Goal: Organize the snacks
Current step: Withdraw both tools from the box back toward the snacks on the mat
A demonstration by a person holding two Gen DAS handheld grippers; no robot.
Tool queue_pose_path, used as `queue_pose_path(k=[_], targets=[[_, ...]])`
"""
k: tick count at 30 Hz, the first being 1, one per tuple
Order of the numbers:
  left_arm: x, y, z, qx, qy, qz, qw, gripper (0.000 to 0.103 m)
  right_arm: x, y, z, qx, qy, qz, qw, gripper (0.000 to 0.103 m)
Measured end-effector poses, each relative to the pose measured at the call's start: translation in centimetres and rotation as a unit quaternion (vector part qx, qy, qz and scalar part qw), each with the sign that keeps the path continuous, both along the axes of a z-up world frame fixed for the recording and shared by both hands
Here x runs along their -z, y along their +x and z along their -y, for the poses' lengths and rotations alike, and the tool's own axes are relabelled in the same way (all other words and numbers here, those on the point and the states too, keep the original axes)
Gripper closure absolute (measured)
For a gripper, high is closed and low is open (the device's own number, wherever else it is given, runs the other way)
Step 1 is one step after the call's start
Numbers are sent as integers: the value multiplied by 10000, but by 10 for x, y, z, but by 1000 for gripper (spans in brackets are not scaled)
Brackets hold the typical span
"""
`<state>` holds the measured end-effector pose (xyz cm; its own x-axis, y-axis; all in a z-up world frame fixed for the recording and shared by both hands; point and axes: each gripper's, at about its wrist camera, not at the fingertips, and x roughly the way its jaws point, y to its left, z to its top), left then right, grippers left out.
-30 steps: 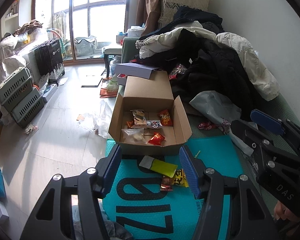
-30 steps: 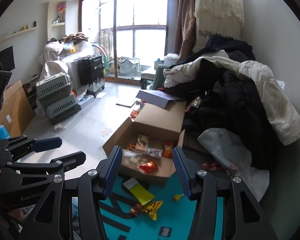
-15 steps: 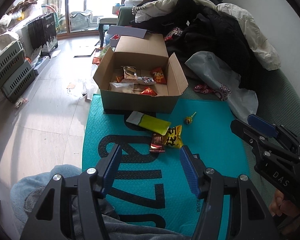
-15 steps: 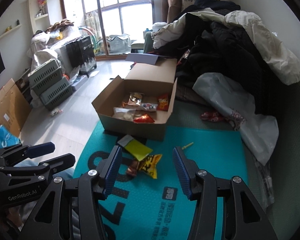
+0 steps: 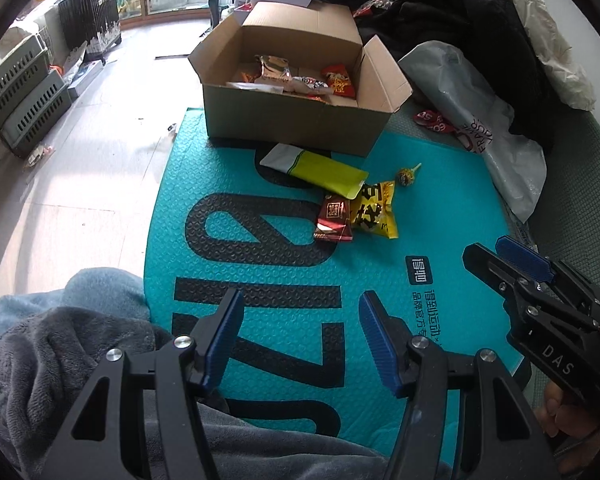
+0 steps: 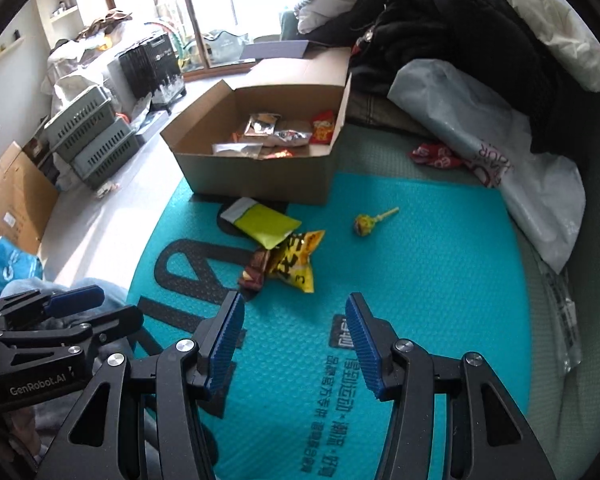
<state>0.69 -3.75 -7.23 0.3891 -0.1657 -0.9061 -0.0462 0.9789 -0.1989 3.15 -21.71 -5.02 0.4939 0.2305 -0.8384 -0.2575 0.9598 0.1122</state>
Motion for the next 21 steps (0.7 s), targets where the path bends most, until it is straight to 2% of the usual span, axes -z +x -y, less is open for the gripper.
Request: queue_pose_path(k=[9,21], targets=[[26,12,-13,-217,-160,-289,9992,44,38,16,-8,-48,128,-451,9989,50],[46,43,-24,-303,-227,-498,9980,44,83,74,-15,23,391,-878,9954,50]])
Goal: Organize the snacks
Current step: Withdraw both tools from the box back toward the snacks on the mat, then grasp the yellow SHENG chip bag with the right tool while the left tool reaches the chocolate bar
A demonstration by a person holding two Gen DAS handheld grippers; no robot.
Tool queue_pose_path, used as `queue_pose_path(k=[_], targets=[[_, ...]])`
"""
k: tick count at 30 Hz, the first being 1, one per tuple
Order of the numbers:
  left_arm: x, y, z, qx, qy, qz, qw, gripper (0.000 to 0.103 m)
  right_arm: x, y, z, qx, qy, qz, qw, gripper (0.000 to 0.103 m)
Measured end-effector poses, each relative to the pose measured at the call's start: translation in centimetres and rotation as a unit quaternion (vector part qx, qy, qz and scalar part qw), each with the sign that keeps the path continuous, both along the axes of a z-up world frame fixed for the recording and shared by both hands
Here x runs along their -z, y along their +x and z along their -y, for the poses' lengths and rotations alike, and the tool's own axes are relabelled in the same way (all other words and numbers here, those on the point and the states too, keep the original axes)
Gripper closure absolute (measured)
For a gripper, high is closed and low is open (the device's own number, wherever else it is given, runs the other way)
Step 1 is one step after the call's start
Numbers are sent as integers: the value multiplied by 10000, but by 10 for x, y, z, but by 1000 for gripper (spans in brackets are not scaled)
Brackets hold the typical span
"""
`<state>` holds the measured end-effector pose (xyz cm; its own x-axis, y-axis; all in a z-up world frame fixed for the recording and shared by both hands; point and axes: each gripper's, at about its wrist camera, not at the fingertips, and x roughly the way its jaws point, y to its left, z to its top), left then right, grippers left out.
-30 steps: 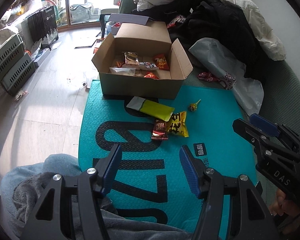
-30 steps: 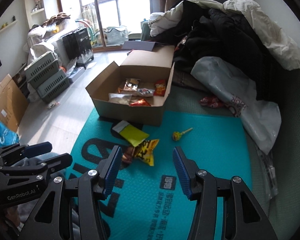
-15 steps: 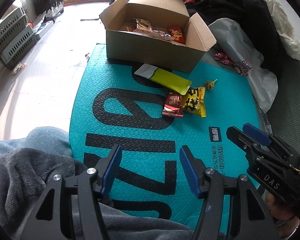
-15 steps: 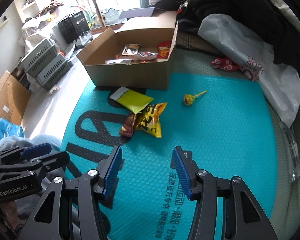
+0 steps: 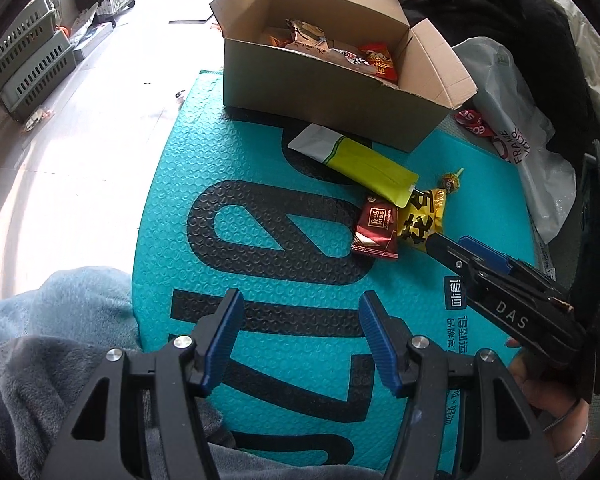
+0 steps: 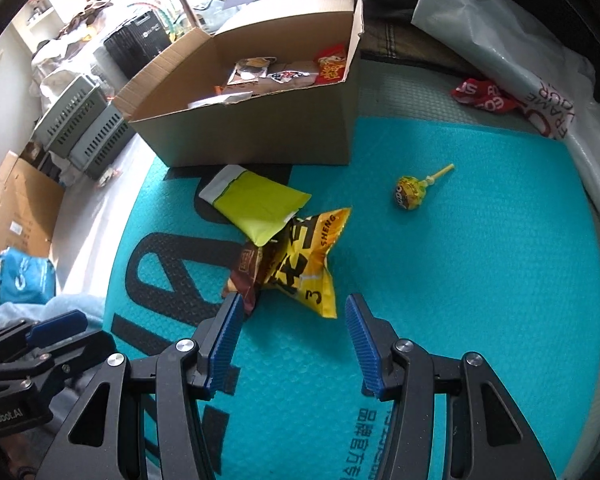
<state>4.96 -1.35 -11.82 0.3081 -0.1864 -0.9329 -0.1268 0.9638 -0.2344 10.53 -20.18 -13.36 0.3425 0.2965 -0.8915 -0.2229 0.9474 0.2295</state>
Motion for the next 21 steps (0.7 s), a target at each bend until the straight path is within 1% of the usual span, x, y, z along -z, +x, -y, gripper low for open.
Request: queue_pose_path(k=[4,8,10,11,13,16,21], targets=[[5,11,-1,17,-58,-50,10000,44,13,19,-3,48,21,-137,9999,50],[12,22,1,100,-111,-101,9998,44,24,30,-5,58,44,-243,9997,52],[15,27,3,150,-106,-129,9997,44,31,33,-4,98,111,-373,9992,68],[16,30,4,173,-117,-132,9997,44,34,34,-3,94,186,-437,9988,68],[20,34,6,214,-173,-129,9995,44,35,33,-1,94,324,-457,9984,74],[26,42,11,294,-304,-143,9990,44,33,29,4,63,287,-452,9985,75],[35,51,27,531,-594,-190,9966,44,31,24,20,84,332,-620,9975,75]])
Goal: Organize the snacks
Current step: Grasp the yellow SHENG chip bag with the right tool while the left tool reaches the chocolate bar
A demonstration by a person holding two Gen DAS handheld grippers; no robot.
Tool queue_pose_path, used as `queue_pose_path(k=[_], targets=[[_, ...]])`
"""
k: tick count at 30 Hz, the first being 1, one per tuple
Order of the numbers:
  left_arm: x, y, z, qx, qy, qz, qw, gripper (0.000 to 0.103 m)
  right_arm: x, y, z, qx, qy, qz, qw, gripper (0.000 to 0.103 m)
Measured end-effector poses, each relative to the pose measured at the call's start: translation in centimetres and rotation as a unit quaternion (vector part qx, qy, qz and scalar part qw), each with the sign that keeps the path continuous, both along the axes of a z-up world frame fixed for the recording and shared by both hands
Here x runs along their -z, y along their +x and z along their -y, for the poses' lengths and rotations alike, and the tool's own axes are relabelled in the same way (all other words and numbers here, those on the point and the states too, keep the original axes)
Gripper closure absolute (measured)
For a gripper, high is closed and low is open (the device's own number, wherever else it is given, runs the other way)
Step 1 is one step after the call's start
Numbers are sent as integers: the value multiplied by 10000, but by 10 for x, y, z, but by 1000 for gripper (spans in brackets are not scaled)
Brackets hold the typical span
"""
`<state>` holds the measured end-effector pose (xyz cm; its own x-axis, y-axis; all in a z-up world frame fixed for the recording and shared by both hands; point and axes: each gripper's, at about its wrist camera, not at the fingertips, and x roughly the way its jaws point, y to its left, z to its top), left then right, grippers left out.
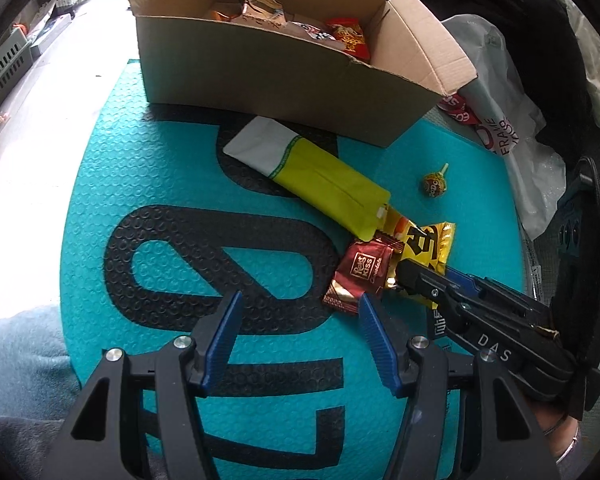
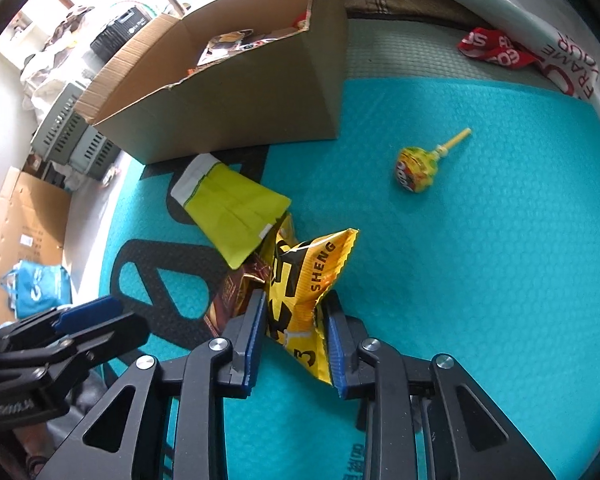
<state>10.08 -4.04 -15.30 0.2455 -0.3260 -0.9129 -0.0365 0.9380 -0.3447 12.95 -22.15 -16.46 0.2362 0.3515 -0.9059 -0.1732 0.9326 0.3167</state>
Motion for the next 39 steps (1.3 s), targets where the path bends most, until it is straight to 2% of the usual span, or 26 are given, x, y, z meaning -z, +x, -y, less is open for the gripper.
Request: queue_pose_path(k=[12,19,23,34,35,36,38,39], targets=[[7,15,58,1035,-367,101,9939,44,-8,-17,40,59,-296,-195,9994,75],[12,14,95,1797,-593,101,9819,44,-7,-27,60,131,-286,-252,9992,75],[27,16,102,1868,-473,-89,9812,44,-6,-27,71,276,-217,-266,9990,74],[25,15,119,2026,-204,337,9785,44,-4,-29,79,287,-308,-259,9988,74],[25,15,119,2044,-190,366,9780,46,-4,-30,80,288,-328,-250,9987,74],[25,14,120,2062,-143,394,9776,54,-5,-30,81,290,-339,-244,9987,74],[27,14,124,2111,210,460,9761,68,-5,-31,82,300,-340,-244,9987,74],[26,12,125,2148,265,507,9750,68,-5,-32,82,300,-348,-246,9986,74]])
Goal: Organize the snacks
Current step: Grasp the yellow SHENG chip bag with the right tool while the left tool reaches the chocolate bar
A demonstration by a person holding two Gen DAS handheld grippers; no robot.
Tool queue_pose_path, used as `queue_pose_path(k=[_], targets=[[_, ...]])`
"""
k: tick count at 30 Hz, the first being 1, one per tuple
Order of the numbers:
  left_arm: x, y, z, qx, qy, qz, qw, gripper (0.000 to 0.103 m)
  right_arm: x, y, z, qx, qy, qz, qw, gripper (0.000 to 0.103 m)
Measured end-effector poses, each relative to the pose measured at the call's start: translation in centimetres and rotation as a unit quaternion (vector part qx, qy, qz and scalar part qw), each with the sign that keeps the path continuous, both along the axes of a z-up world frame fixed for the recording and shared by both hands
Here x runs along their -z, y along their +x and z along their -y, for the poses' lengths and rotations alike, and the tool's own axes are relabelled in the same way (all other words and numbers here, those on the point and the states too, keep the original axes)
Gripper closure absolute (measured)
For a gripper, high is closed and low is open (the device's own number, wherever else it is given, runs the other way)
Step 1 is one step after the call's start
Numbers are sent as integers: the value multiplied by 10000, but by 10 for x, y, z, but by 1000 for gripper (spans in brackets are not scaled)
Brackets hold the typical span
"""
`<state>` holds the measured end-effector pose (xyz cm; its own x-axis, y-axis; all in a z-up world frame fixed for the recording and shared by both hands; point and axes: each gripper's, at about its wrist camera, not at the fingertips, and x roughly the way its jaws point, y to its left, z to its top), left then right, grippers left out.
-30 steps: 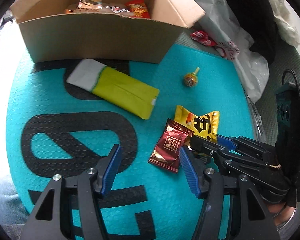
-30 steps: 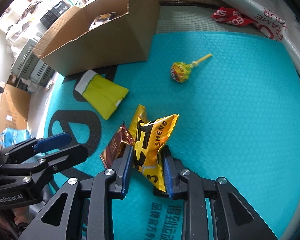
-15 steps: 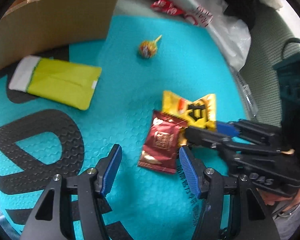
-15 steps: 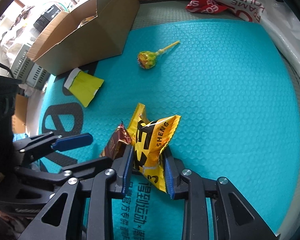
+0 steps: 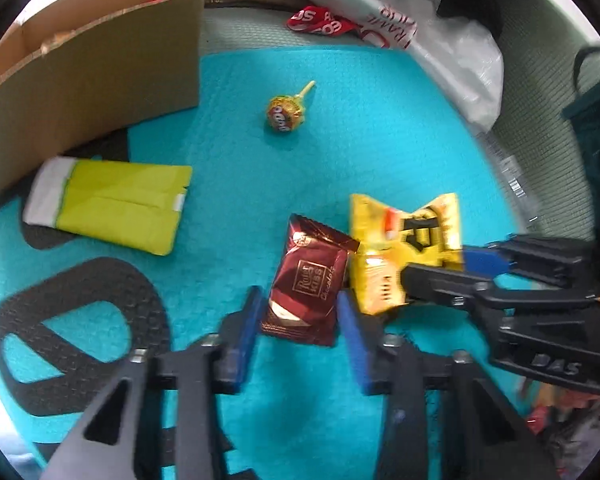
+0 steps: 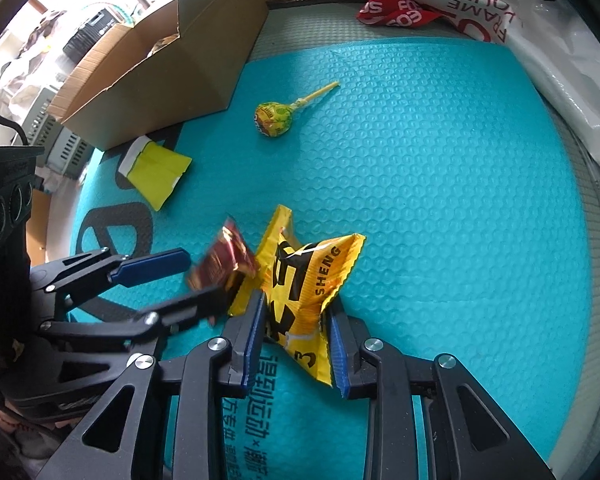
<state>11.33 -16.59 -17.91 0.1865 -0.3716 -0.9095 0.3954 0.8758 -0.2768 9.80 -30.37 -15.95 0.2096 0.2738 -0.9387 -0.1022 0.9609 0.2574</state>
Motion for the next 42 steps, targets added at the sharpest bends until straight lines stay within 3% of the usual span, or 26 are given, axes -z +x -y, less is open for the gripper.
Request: queue_pose_path(k=[1,2,3,18,20,21,22,26,30,35,36,37,38,40,42], targets=[[-1,-1,1,7,21,26,10000,71,1,0,-2,1,-10,-2,10000,73],[1,-1,-1,0,63,-17,10000,91,1,-1,-1,7,-6,1,10000,73],[3,-1,-3,-39,124,-83,9999,94,0,-2,-1,14,0,0,10000,73],[-10,-34,-37,-406,291,-112,9987,95,-3,-15,-5,-179,-5,-15,9998,72],[-12,-34,-39,-435,285,-107,9986,95,-2,-16,-5,-79,-153,-24,9998,52],[-12,-34,-39,-456,314,-116,9984,95,0,-16,-4,24,-263,-43,9996,33],[-11,-33,-39,-480,353,-146,9981,95,0,-17,-2,102,-295,-37,9995,28],[-10,-30,-37,-649,313,-126,9973,95,2,-19,0,355,-219,-38,9991,28],[-12,-28,-40,-762,396,-38,9963,95,5,-16,-7,489,-449,2,9978,21],[-14,-20,-43,-846,254,-50,9961,95,15,-10,-15,465,-536,8,9975,22],[-14,-18,-42,-842,215,-57,9962,95,15,-9,-16,437,-626,62,9971,29],[-14,-16,-40,-827,186,-57,9964,95,15,-9,-17,410,-735,124,9964,49],[-14,-15,-38,-805,156,-48,9966,95,14,-9,-17,366,-867,180,9954,51],[-14,-11,-30,-712,85,-49,9974,95,13,-8,-11,365,-746,192,9964,68],[-12,-7,-21,-591,14,-78,9982,95,12,-8,1,483,-536,170,9973,69]])
